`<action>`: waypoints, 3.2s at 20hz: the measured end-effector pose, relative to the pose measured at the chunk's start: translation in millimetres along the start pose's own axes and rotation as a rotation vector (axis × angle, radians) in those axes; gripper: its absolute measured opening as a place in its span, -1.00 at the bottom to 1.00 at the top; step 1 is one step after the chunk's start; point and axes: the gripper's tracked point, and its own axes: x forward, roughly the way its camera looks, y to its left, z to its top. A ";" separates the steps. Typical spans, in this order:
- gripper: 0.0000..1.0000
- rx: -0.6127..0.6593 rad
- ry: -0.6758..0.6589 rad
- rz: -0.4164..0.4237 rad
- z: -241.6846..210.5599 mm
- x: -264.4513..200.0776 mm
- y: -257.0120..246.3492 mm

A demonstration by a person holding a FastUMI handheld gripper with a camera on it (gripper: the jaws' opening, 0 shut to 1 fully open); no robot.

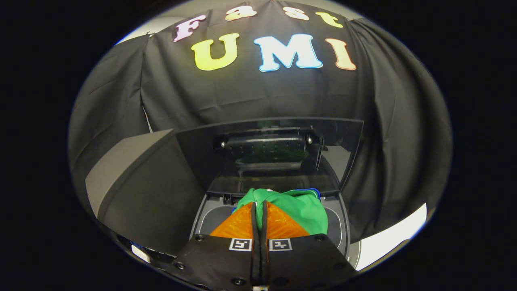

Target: Put the clothes into the washing machine and then close the washing machine lid.

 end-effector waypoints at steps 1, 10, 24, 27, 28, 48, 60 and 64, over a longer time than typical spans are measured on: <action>-0.97 0.004 0.013 0.000 -7.7 4.5 -1.2; -0.90 -0.001 0.122 -0.022 -60.5 25.8 -8.1; 0.95 -0.020 0.071 -0.035 -65.4 3.6 -12.7; 0.95 -0.017 0.042 -0.037 -51.2 -4.6 -12.9; 0.95 -0.016 0.025 -0.036 -45.2 -7.4 -12.1; 0.94 -0.072 -0.371 -0.022 149.3 -64.7 21.1; 0.94 -0.101 -0.399 -0.060 199.3 -7.7 20.7; 0.95 -0.104 -0.357 -0.110 197.9 22.3 4.7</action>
